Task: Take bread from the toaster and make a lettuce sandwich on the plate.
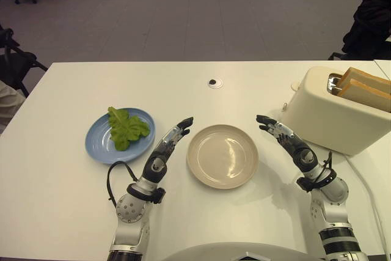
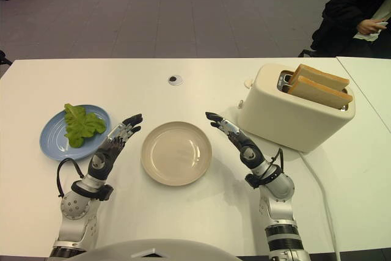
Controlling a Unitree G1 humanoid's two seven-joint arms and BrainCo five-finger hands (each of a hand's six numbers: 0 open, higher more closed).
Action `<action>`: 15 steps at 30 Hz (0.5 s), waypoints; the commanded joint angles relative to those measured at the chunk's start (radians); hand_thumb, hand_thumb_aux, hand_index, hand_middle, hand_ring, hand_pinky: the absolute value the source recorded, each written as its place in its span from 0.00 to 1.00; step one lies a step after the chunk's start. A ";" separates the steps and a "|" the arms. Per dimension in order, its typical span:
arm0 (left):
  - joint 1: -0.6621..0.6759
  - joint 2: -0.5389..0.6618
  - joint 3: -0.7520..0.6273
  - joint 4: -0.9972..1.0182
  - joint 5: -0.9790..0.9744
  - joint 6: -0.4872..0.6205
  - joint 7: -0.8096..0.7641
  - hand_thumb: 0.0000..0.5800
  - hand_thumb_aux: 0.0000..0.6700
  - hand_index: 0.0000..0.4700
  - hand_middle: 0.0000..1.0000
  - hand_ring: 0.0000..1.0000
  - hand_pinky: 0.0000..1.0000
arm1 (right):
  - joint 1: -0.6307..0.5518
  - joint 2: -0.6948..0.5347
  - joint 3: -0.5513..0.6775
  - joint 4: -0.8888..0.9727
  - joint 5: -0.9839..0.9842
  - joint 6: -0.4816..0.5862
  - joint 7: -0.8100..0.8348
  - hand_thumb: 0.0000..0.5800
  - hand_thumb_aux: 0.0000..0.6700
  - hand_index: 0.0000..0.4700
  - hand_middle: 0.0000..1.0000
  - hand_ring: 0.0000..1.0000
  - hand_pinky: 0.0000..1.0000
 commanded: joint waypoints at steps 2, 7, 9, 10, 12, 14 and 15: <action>-0.001 -0.010 0.017 0.007 0.055 -0.010 0.040 0.00 0.00 0.00 0.00 0.00 0.00 | -0.004 -0.011 -0.003 -0.001 0.008 0.014 0.008 0.00 0.00 0.00 0.00 0.00 0.00; -0.034 -0.031 0.041 0.034 0.136 -0.028 0.114 0.00 0.00 0.00 0.00 0.00 0.00 | 0.004 -0.011 -0.011 -0.005 0.005 0.009 -0.001 0.00 0.00 0.00 0.00 0.00 0.00; -0.030 -0.017 0.024 0.029 0.109 -0.006 0.085 0.00 0.00 0.00 0.00 0.00 0.00 | 0.004 -0.011 -0.012 -0.004 0.004 0.007 -0.003 0.00 0.00 0.00 0.00 0.00 0.00; -0.023 -0.010 0.015 0.021 0.072 0.003 0.062 0.00 0.00 0.00 0.00 0.00 0.00 | 0.004 -0.011 -0.011 -0.005 0.009 0.007 0.001 0.00 0.00 0.00 0.00 0.00 0.00; -0.012 -0.002 0.003 0.003 0.006 0.018 0.019 0.00 0.00 0.00 0.00 0.00 0.00 | 0.005 -0.010 -0.010 -0.010 0.012 0.006 0.004 0.00 0.00 0.00 0.00 0.00 0.00; -0.005 0.002 -0.009 -0.009 -0.025 0.028 -0.008 0.00 0.00 0.00 0.00 0.00 0.00 | 0.005 -0.010 -0.010 -0.012 0.013 0.010 0.004 0.00 0.00 0.00 0.00 0.00 0.00; -0.002 0.003 -0.013 -0.013 -0.033 0.032 -0.017 0.00 0.00 0.00 0.00 0.00 0.00 | 0.006 -0.010 -0.010 -0.012 0.013 0.011 0.006 0.00 0.00 0.00 0.00 0.00 0.00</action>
